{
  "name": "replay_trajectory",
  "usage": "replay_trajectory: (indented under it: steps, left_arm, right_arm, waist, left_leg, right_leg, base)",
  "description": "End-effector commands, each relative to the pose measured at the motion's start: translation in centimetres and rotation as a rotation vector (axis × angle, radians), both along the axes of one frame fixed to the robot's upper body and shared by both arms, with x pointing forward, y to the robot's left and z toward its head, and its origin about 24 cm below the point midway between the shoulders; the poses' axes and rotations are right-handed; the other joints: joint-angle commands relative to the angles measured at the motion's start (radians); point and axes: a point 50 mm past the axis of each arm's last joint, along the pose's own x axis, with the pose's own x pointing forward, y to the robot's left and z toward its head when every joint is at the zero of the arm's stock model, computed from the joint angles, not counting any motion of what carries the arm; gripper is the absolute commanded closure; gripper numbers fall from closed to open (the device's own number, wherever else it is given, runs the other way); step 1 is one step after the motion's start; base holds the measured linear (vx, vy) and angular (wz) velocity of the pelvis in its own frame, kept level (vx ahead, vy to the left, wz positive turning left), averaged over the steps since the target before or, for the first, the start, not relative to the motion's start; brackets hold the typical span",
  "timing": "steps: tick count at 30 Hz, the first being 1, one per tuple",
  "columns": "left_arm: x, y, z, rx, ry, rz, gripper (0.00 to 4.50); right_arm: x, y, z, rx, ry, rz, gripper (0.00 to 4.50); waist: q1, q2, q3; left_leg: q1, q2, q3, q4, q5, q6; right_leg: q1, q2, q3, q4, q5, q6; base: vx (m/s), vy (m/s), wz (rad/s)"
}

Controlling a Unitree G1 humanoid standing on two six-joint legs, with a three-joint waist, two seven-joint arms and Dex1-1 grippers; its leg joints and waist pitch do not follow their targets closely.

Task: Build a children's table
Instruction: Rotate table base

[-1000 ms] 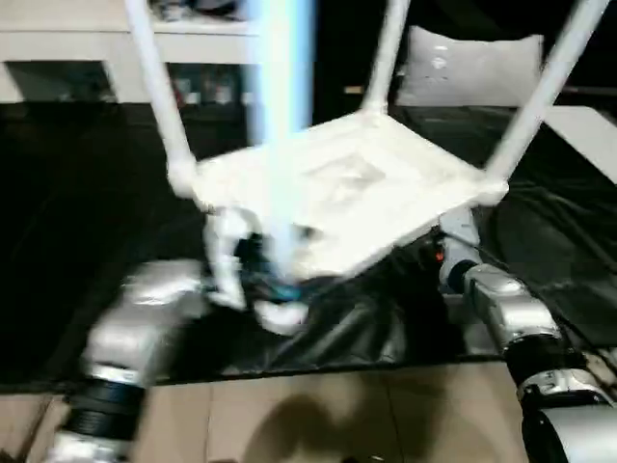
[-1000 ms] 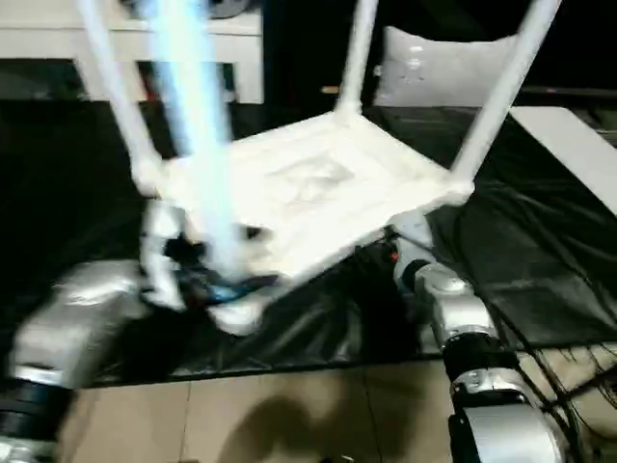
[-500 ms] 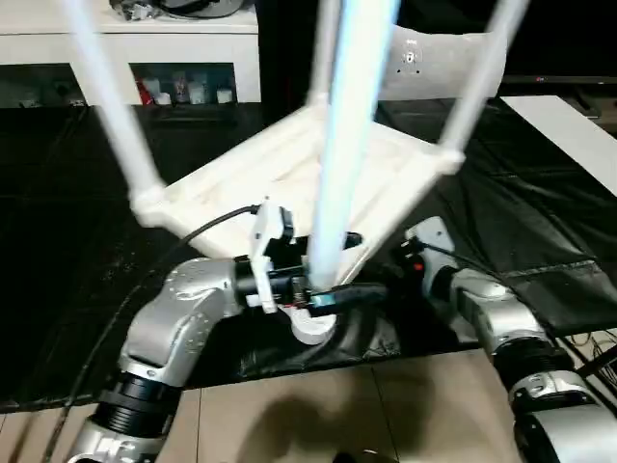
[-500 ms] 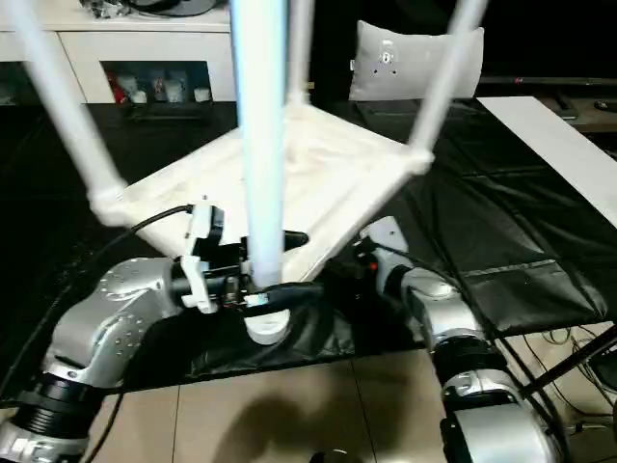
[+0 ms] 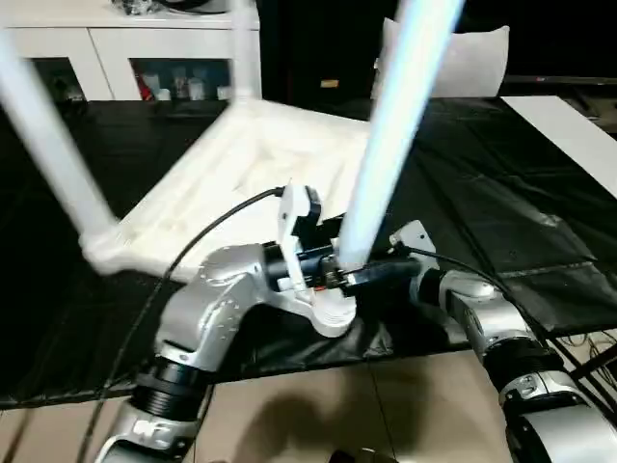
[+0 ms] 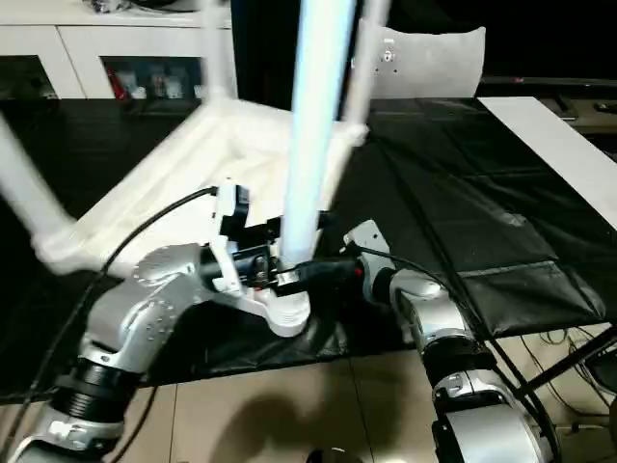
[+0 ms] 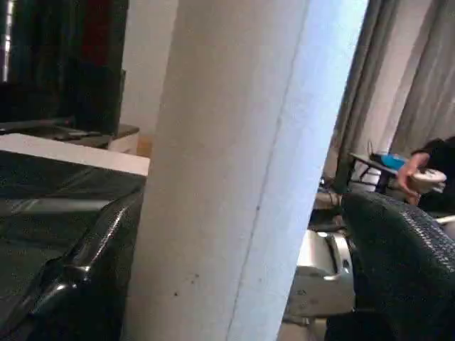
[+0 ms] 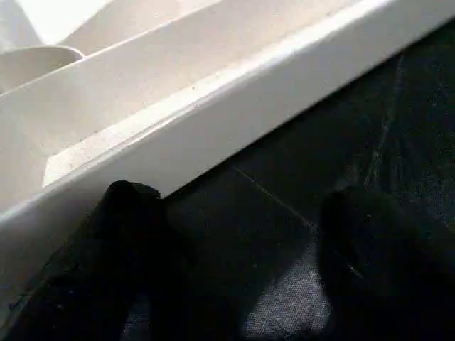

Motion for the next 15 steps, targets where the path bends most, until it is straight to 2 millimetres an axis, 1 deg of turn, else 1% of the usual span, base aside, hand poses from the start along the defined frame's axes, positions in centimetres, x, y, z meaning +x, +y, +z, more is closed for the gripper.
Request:
replay_trajectory:
  steps: [1,2,3,4,6,7,8,9,11,12,13,15]
  left_arm:
    - [-0.2,-2.5,0.7,0.012,-0.036,-0.041,0.06]
    - [0.3,-2.7,0.7,0.017,-0.037,-0.007,0.06]
    - [0.4,-2.7,0.7,0.019,-0.037,0.002,0.06]
    - [0.5,-3.0,0.9,0.011,-0.038,0.013,0.06]
    - [0.6,-3.5,1.1,0.001,-0.041,0.017,0.06]
    - [0.5,-3.6,1.1,-0.002,-0.043,0.012,0.06]
    - [0.5,-3.8,1.1,-0.001,-0.044,0.009,0.06]
    - [0.5,-3.8,1.1,-0.001,-0.044,0.009,0.06]
    - [0.8,-3.7,1.0,0.009,-0.044,0.034,0.06]
    - [1.1,-3.5,0.9,0.026,-0.046,0.067,0.06]
    - [1.6,-3.1,0.6,0.051,-0.058,0.109,0.06]
    - [2.3,-2.3,0.2,0.100,-0.073,0.157,0.06]
  right_arm:
    - [-0.2,3.3,0.8,0.097,-0.018,0.117,0.00]
    - [-0.4,3.3,0.8,0.114,-0.005,0.129,0.00]
    - [-0.5,3.4,0.8,0.120,-0.001,0.137,0.00]
    - [-0.6,3.4,0.7,0.117,0.006,0.150,0.00]
    - [-0.8,3.5,0.5,0.114,0.014,0.155,0.00]
    - [-0.8,3.4,0.5,0.115,0.011,0.148,0.00]
    - [-0.7,3.3,0.6,0.128,-0.009,0.134,0.00]
    - [-0.7,3.3,0.6,0.128,-0.009,0.134,0.00]
    - [-0.2,2.7,0.9,0.100,-0.080,0.087,0.00]
    - [-0.1,2.3,1.0,0.080,-0.099,0.063,0.00]
    - [0.0,1.8,1.2,0.070,-0.121,0.043,0.00]
    - [0.2,1.0,1.5,0.055,-0.155,0.010,0.00]
  waist:
    - [0.008,0.000,-0.069]
    - [0.008,-0.001,-0.069]
    - [0.009,-0.004,-0.068]
    - [0.009,-0.005,-0.068]
    - [0.011,-0.002,-0.068]
    - [0.011,-0.003,-0.070]
    - [0.011,-0.003,-0.070]
    - [0.013,0.005,-0.070]
    - [0.012,0.002,-0.071]
    - [0.012,0.005,-0.070]
    - [0.012,0.003,-0.070]
    - [0.012,0.003,-0.070]
  left_leg:
    - [-0.019,0.016,0.005,-0.064,-0.117,0.089]
    - [-0.021,0.016,0.004,-0.064,-0.118,0.089]
    - [-0.021,0.013,0.005,-0.063,-0.122,0.091]
    - [-0.024,0.013,0.004,-0.063,-0.123,0.092]
    - [-0.023,0.012,0.004,-0.062,-0.118,0.092]
    - [-0.023,0.014,0.002,-0.063,-0.116,0.090]
    - [-0.022,0.014,0.003,-0.063,-0.115,0.091]
    - [-0.021,0.015,0.001,-0.063,-0.118,0.089]
    - [-0.022,0.015,0.003,-0.062,-0.121,0.090]
    - [-0.022,0.015,0.003,-0.063,-0.124,0.087]
    - [-0.021,0.014,0.002,-0.063,-0.126,0.086]
    - [-0.020,0.013,0.003,-0.063,-0.130,0.088]
  right_leg:
    - [0.078,-0.052,0.055,-0.077,-0.380,-0.131]
    - [0.079,-0.051,0.054,-0.077,-0.384,-0.127]
    - [0.080,-0.050,0.053,-0.081,-0.400,-0.113]
    - [0.081,-0.051,0.052,-0.081,-0.415,-0.103]
    - [0.079,-0.051,0.052,-0.087,-0.423,-0.095]
    - [0.080,-0.052,0.051,-0.082,-0.419,-0.098]
    - [0.078,-0.052,0.051,-0.084,-0.418,-0.100]
    - [0.078,-0.053,0.051,-0.082,-0.415,-0.104]
    - [0.077,-0.053,0.051,-0.083,-0.402,-0.111]
    - [0.077,-0.052,0.050,-0.083,-0.401,-0.113]
    - [0.077,-0.050,0.049,-0.084,-0.403,-0.108]
    - [0.077,-0.051,0.049,-0.085,-0.411,-0.103]
  base:
    - [0.000,0.000,0.00]
    - [0.000,0.000,0.00]
    - [0.000,0.000,0.00]
    - [0.000,0.000,0.00]
    - [0.000,0.000,0.00]
    - [0.000,0.000,0.00]
    - [0.000,0.000,0.00]
    - [0.000,0.000,0.00]
    - [0.000,0.000,0.00]
    - [0.000,0.000,0.00]
    - [0.000,0.000,0.00]
    - [0.000,0.000,0.00]
